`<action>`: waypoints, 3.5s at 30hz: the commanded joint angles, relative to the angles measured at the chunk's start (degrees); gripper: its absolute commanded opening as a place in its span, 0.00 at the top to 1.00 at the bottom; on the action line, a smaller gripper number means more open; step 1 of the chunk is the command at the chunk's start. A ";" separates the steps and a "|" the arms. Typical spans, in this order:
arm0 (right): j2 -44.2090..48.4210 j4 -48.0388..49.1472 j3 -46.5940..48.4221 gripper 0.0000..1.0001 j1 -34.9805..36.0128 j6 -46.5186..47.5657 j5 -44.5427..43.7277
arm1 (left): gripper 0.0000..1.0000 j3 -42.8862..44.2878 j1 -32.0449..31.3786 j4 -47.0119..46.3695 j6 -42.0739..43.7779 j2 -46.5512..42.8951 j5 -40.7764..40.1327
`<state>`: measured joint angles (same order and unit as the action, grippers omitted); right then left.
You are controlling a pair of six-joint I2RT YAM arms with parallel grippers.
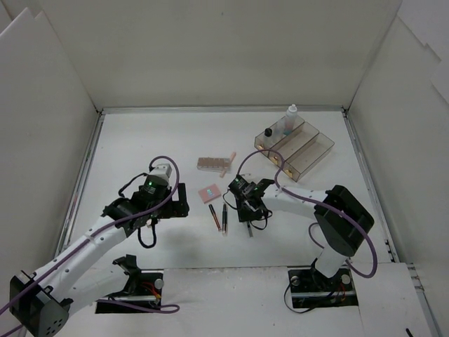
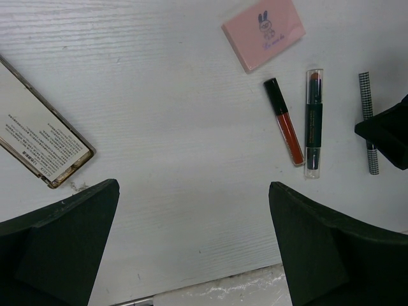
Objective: Organize the makeup
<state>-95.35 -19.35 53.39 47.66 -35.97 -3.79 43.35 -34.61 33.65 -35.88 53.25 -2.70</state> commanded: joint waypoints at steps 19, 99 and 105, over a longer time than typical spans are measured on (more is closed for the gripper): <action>18.44 2.13 5.84 1.00 -18.46 -6.31 -7.02 | 0.00 4.64 7.71 -0.34 3.45 -0.69 5.51; -11.96 -7.63 21.06 0.63 4.72 -6.31 -1.83 | 0.01 7.62 18.17 5.99 13.29 -1.05 7.18; -14.68 -7.19 21.15 0.68 4.81 -6.05 -1.83 | 0.01 7.45 18.17 5.73 13.29 -0.78 7.62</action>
<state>-109.67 -26.20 72.38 52.23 -41.12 -4.84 49.39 -16.91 41.34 -23.75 52.40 4.32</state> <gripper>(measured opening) 0.332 0.996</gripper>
